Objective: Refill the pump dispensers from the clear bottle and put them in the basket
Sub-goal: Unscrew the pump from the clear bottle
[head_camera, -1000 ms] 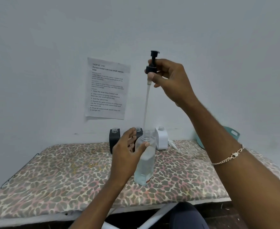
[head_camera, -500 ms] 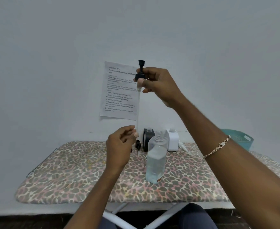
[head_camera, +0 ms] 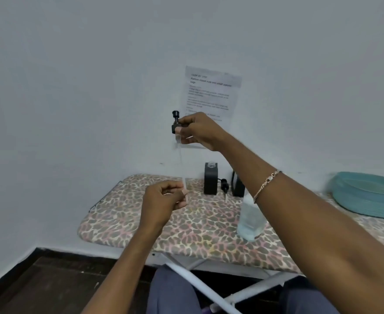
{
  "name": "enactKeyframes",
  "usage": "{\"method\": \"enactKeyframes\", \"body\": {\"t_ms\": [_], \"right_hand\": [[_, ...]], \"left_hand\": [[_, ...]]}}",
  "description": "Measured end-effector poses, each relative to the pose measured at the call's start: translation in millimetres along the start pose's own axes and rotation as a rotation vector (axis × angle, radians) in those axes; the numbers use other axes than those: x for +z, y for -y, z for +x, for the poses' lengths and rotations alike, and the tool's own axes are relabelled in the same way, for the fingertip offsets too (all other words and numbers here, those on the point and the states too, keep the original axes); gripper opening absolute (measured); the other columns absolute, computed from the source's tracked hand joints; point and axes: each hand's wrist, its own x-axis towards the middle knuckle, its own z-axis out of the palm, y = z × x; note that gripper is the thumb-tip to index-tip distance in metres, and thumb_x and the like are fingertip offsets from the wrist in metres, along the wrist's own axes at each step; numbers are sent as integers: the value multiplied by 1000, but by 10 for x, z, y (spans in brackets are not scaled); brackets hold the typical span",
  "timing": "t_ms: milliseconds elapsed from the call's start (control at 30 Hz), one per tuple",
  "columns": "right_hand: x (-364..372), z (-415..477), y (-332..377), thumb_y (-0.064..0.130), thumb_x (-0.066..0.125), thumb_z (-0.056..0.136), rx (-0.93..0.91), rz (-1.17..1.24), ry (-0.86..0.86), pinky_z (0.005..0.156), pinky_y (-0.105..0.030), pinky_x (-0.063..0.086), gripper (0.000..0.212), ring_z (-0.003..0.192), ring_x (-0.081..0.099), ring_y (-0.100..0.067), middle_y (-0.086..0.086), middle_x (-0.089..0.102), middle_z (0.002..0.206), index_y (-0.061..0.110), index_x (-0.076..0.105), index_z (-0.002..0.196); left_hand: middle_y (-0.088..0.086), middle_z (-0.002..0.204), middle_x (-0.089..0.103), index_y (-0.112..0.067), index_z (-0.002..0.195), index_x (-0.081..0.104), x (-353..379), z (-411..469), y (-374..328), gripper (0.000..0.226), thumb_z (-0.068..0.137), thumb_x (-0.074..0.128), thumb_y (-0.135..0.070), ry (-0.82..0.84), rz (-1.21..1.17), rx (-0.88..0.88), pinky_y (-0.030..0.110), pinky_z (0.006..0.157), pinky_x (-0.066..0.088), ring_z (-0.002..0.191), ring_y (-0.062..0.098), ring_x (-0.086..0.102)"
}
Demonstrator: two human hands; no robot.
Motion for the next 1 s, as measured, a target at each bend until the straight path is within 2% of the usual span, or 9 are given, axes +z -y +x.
{"method": "enactKeyframes", "body": {"t_ms": [167, 367, 500, 600, 700, 800, 867, 933, 1000], "right_hand": [[437, 294, -428, -9, 68, 91, 151, -63, 73, 70, -29, 59, 16, 74, 64, -22, -17, 68, 91, -20, 69, 103], [793, 477, -1180, -7, 68, 92, 334, -79, 110, 70, -35, 59, 34, 75, 61, -30, -25, 61, 89, -32, 54, 111], [923, 480, -1596, -4, 69, 94, 464, -18, 117, 84, -43, 59, 32, 83, 65, -32, -25, 67, 98, -26, 61, 115], [955, 467, -1792, -1, 70, 95, 524, 21, 108, 76, -36, 60, 32, 74, 66, -25, -20, 68, 94, -21, 63, 119], [968, 436, -1879, -1, 71, 94, 572, 27, 120, 70, -37, 61, 15, 61, 65, -23, -18, 68, 81, -13, 67, 102], [1012, 430, -1953, 1, 74, 92, 586, 32, 124, 92, -49, 59, 11, 74, 69, -28, -23, 72, 88, -8, 68, 94], [1035, 434, -1986, 4, 79, 87, 589, 22, 131, 98, -55, 55, 20, 80, 70, -34, -29, 75, 95, -12, 71, 94], [1051, 446, -1999, 7, 84, 83, 580, 5, 149, 93, -58, 56, 29, 81, 69, -37, -35, 73, 101, -17, 71, 93], [1058, 422, -1974, 7, 84, 83, 543, -26, 153, 79, -51, 57, 24, 75, 67, -35, -36, 73, 99, -13, 71, 80]], "left_hand": [[22, 82, 77, 2, 96, 76, -213, -33, 224, 6, 90, 77, 3, -34, 50, -110, 36, 72, 66, 71, 28, 75], [22, 78, 76, 4, 85, 76, -288, -43, 537, 4, 89, 76, 5, -98, 152, -239, 34, 65, 65, 68, 32, 76], [17, 79, 78, 5, 79, 75, -275, -23, 678, 8, 87, 78, 7, -104, 197, -306, 40, 69, 67, 68, 30, 78], [15, 81, 77, 10, 78, 74, -285, 9, 759, 10, 86, 79, 5, -100, 257, -332, 43, 71, 67, 66, 26, 78], [15, 74, 77, 7, 79, 75, -288, 40, 803, 8, 85, 79, 2, -101, 324, -335, 51, 74, 67, 65, 24, 78], [15, 72, 76, 6, 78, 74, -260, 37, 805, 7, 84, 78, 3, -110, 353, -316, 53, 74, 66, 63, 25, 78], [16, 72, 76, 7, 78, 74, -241, 20, 797, 8, 84, 78, 4, -117, 366, -304, 50, 72, 67, 62, 23, 77], [16, 69, 75, 8, 78, 73, -226, 6, 786, 7, 84, 77, 5, -115, 379, -290, 47, 71, 67, 62, 22, 77], [15, 69, 76, 8, 78, 73, -218, 0, 777, 7, 84, 75, 8, -116, 380, -285, 42, 68, 67, 63, 21, 77]]}}
